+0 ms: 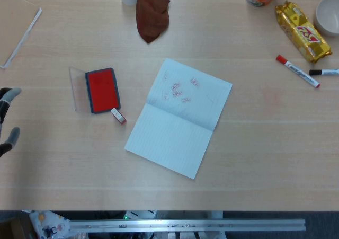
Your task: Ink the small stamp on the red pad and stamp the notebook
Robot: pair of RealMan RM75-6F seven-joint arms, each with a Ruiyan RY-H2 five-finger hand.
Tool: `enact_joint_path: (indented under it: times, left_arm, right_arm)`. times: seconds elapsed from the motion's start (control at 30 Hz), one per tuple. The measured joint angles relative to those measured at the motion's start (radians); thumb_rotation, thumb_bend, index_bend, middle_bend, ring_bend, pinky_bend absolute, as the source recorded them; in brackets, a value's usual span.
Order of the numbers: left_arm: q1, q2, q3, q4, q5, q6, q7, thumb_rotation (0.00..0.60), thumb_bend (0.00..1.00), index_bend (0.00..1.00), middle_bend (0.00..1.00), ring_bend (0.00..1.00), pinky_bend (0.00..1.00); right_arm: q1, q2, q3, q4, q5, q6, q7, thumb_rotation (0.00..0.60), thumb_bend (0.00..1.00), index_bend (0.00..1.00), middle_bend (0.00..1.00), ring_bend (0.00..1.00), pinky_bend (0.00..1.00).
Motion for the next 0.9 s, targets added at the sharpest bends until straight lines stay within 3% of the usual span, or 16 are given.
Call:
enact_joint_path:
  times: [0.6, 0.9]
  left_arm:
    - [-0.009, -0.006, -0.005, 0.021, 0.016, 0.001, -0.026, 0.6, 0.26, 0.17, 0.23, 0.24, 0.31]
    - [-0.04, 0.009, -0.004, 0.023, 0.073, -0.014, -0.082, 0.6, 0.26, 0.18, 0.23, 0.24, 0.31]
  right_arm:
    - [0.007, 0.033, 0.041, -0.027, 0.033, 0.017, 0.011, 0.6, 0.37, 0.26, 0.39, 0.31, 0.41]
    - [0.018, 0.041, 0.054, -0.042, 0.047, 0.005, 0.005, 0.6, 0.37, 0.26, 0.39, 0.31, 0.41]
